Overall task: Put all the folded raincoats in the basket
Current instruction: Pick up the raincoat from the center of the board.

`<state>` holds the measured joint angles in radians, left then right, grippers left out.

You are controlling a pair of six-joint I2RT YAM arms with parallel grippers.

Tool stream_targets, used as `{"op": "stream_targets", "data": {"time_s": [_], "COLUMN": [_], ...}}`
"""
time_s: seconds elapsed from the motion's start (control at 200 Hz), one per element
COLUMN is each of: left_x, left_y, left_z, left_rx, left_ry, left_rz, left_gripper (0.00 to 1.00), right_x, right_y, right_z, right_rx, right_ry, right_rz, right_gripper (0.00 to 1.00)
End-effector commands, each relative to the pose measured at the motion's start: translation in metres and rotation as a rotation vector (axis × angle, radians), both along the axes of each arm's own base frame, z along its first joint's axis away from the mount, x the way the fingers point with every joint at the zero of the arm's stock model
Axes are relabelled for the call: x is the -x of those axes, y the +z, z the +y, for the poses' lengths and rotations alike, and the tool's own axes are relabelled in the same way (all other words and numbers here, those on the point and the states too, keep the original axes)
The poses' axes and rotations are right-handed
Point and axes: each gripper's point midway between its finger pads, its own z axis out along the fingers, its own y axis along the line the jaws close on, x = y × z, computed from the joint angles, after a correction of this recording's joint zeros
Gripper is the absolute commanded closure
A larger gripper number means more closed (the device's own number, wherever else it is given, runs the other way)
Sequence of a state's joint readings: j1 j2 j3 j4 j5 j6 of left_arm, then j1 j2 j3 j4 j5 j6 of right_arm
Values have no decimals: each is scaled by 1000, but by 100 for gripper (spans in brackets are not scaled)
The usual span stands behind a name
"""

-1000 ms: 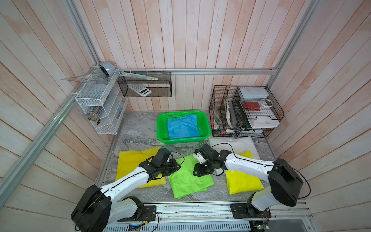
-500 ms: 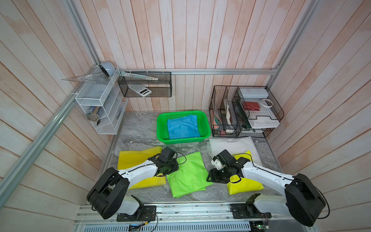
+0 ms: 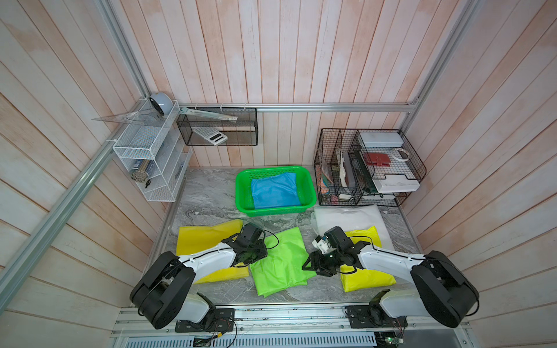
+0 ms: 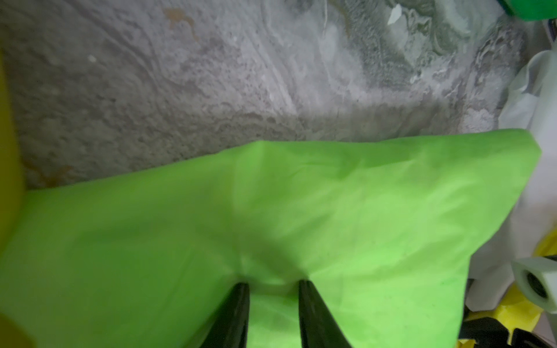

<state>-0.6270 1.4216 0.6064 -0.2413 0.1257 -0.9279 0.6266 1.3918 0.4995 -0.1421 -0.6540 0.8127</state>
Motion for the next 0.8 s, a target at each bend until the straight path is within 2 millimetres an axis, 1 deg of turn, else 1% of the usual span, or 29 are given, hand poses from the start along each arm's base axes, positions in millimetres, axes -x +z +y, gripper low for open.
{"op": "stream_targets", "data": {"time_s": [0.0, 0.115, 0.225, 0.345, 0.55, 0.61, 0.66, 0.795], "left_x": [19, 19, 20, 22, 21, 19, 17, 7], "left_y": [-22, -25, -26, -27, -23, -18, -11, 16], "left_z": [20, 19, 20, 21, 21, 20, 18, 14], "left_rx": [-80, -82, -78, -81, -80, -75, -63, -41], "left_ry": [10, 10, 14, 14, 14, 14, 10, -2], "left_rz": [73, 79, 83, 86, 77, 66, 49, -17], "left_gripper": [67, 67, 67, 67, 67, 67, 66, 53], "right_x": [-1, -3, -5, -7, -8, -6, -6, -4], "right_y": [-15, -15, -11, -4, 7, 8, 11, 16], "right_z": [-2, -3, -2, -1, -6, -11, -15, -30], "right_rx": [14, 19, 7, -9, 14, 41, 67, 132], "right_ry": [-46, -53, -59, -62, -57, -49, -42, -32], "right_rz": [30, 15, -5, -27, -56, -64, -74, -83], "right_gripper": [43, 47, 55, 74, 94, 100, 100, 100]}}
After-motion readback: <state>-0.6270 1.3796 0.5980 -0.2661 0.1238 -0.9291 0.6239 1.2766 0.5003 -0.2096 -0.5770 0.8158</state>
